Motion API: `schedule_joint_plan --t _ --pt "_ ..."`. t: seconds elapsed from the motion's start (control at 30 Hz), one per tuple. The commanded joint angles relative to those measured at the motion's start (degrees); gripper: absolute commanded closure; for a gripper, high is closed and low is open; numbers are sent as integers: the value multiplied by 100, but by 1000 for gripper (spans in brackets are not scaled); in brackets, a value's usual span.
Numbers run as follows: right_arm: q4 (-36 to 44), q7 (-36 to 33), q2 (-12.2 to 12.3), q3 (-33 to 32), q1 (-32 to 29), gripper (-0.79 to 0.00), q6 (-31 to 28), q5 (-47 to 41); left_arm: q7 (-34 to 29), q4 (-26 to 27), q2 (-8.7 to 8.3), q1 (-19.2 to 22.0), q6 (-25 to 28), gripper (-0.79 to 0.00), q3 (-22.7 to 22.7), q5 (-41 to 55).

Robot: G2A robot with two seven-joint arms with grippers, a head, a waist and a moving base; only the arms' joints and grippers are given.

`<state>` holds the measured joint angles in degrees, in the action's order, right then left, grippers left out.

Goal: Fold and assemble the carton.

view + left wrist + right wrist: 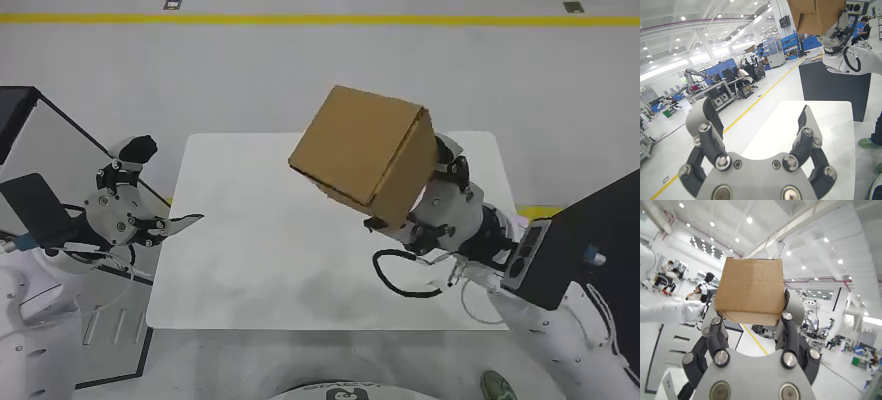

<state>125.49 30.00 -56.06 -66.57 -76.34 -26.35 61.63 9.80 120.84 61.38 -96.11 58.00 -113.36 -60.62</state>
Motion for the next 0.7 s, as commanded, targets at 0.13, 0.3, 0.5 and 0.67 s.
schedule_joint_plan --t 0.13,0.3,0.5,0.67 --pt "-9 -439 -59 281 -196 0 -340 -1555 0 0 0 0 0 -785 0 0" --pt "-9 -439 -59 281 -196 0 -340 -1555 0 0 0 0 0 -785 0 0" --pt "23 -322 -149 678 -449 0 -269 -2969 0 0 0 0 0 -785 0 0" --pt "160 -472 -260 1033 -576 0 -183 -4470 0 0 0 0 0 -785 0 0"
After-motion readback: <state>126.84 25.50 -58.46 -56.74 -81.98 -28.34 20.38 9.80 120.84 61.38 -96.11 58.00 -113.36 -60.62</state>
